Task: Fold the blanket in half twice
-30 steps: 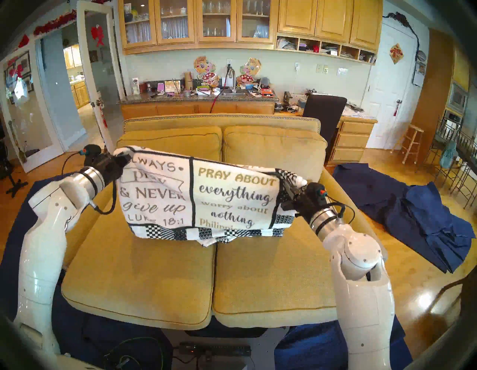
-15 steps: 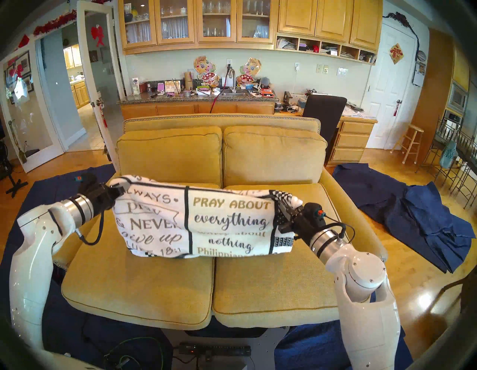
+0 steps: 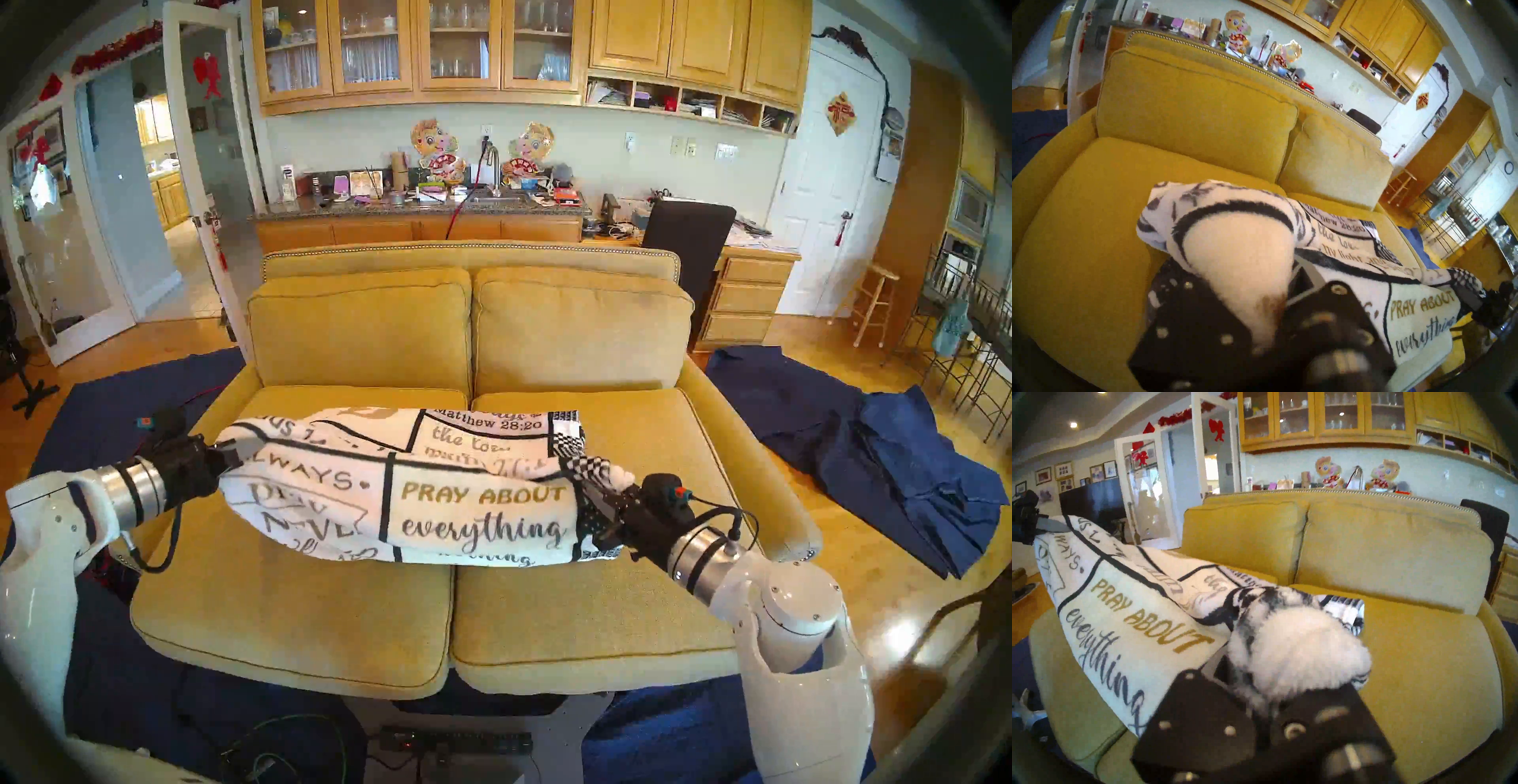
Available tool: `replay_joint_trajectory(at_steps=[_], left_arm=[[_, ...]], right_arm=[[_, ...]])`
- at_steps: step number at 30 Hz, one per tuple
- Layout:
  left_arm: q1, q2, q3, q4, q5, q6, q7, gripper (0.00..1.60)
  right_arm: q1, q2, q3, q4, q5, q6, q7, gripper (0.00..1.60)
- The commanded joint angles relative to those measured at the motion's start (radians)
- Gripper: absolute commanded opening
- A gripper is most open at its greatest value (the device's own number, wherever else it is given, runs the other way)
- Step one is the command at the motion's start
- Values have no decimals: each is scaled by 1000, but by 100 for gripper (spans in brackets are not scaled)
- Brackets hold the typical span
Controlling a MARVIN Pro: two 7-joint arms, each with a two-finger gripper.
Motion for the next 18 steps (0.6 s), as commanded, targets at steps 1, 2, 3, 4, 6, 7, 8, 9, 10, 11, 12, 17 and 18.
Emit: replay_joint_trajectory(at_steps=[1,2,3,4,6,7,8,9,10,11,12,17,18], left_arm=[[95,40,-90,-32,-24,-24,-114,0],[108,43,-98,-30,-23,-30,-139,0],[117,46,-103,-30,-27,-35,-141,0],[129,47,-112,-24,-24,-45,-179,0],[152,53,-122,-21,-28,-64,-201,0],[158,55,-125,-19,-27,-69,-214,0],[169,61,-130,-14,-24,-81,-240,0],[180,68,-132,-13,-28,-92,-242,0],[188,73,-134,-9,-23,-99,-262,0],[199,78,-136,-6,-21,-111,-278,0],[212,83,-138,-1,-12,-128,-303,0],[269,113,-121,21,47,-209,-381,0],[278,119,-116,25,65,-220,-393,0]], right_arm=[[-36,46,55,-49,36,28,65,0],[-43,50,62,-49,40,33,77,0],[-48,52,66,-48,43,36,87,0],[-55,56,72,-48,48,41,101,0],[-66,61,83,-48,58,49,124,0],[-71,63,86,-48,61,51,132,0],[-75,63,91,-46,67,57,143,0],[-79,64,95,-45,70,60,151,0],[-82,63,96,-41,72,63,157,0],[-85,64,97,-37,74,64,164,0],[-88,64,98,-33,76,67,170,0],[-87,58,88,-7,85,81,187,0],[-85,56,83,1,86,88,188,0]])
